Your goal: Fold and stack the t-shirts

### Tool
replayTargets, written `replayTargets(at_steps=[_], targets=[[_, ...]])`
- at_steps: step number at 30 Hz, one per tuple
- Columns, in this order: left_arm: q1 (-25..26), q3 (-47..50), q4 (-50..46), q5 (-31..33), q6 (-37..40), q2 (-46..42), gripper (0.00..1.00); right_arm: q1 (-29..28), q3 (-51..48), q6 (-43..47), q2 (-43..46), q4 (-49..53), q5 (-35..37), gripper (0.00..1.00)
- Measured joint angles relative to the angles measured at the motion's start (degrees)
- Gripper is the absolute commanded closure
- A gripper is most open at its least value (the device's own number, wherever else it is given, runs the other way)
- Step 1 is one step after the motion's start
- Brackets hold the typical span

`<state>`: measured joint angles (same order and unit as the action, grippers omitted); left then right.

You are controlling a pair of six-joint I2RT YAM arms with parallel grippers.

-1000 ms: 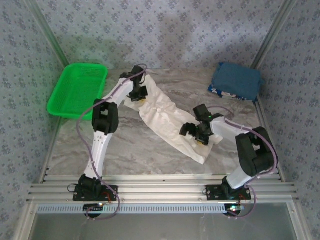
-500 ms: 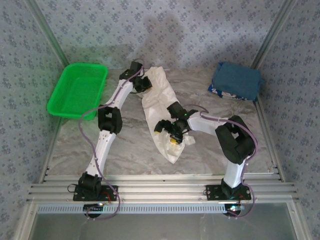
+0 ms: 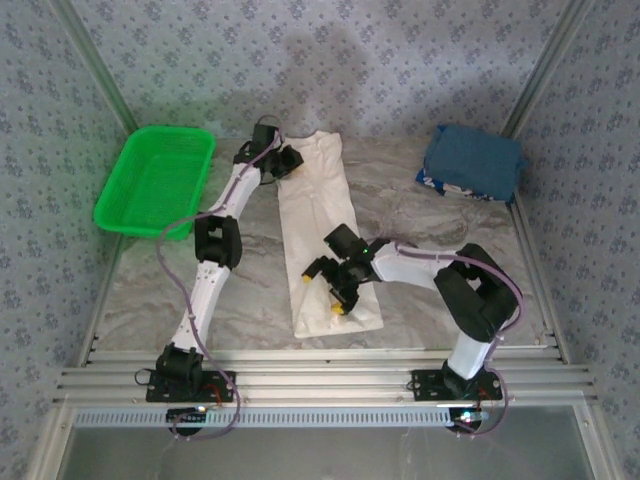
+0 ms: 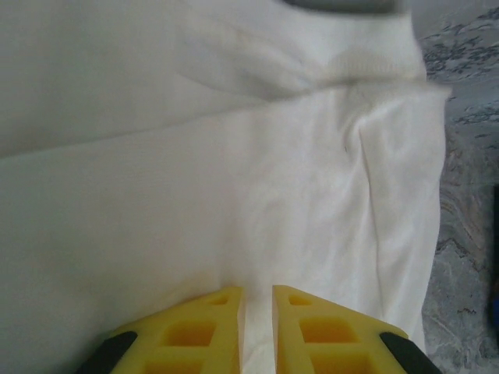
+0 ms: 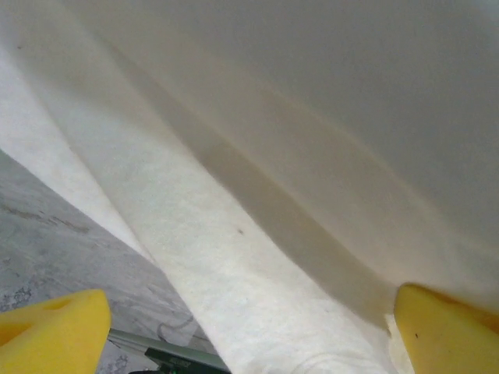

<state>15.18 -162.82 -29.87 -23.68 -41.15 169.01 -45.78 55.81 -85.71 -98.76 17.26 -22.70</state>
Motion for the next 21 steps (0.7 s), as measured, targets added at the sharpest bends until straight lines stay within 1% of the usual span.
replayTargets(at_steps=[2,3,5,7,10,14,17,19,21], targets=[[-0.09,0.0,0.17,-0.22,-0.09,0.02,0.82,-1.2,-0.37,-2.38,0.52,-0.13,0.52,0.03],[-0.09,0.0,0.31,-0.57,-0.07,0.02,0.78,-1.68,-0.39,-3.19,0.63,0.02,0.7,0.02],[-0.07,-0.02,0.68,-1.51,-0.07,0.02,0.64,-1.86,-0.37,-3.63,0.9,0.85,1.05,0.02],[-0.07,-0.31,1.46,-3.13,-0.11,-0.07,0.45,-1.2,-0.28,-3.37,1.66,1.99,1.36,0.02],[-0.04,-0.31,1.38,-4.72,-0.55,-1.27,0.28,0.48,1.81,-1.11,3.52,5.81,1.62,0.01],[-0.55,0.44,-1.99,-6.16,-1.49,-4.96,0.21,3.32,8.22,6.1,8.22,12.28,1.81,0.01],[-1.75,1.05,-6.47,-6.54,-0.9,-11.37,0.18,6.27,13.22,14.14,14.1,17.29,2.45,0.01],[-2.69,1.11,-10.49,-6.45,0.59,-17.66,0.18,10.16,15.17,20.61,18.71,19.76,1.55,0.01],[-3.52,1.16,-14.56,-5.88,2.38,-25.09,0.18,15.21,16.59,27.58,21.42,23.41,-0.37,0.01]])
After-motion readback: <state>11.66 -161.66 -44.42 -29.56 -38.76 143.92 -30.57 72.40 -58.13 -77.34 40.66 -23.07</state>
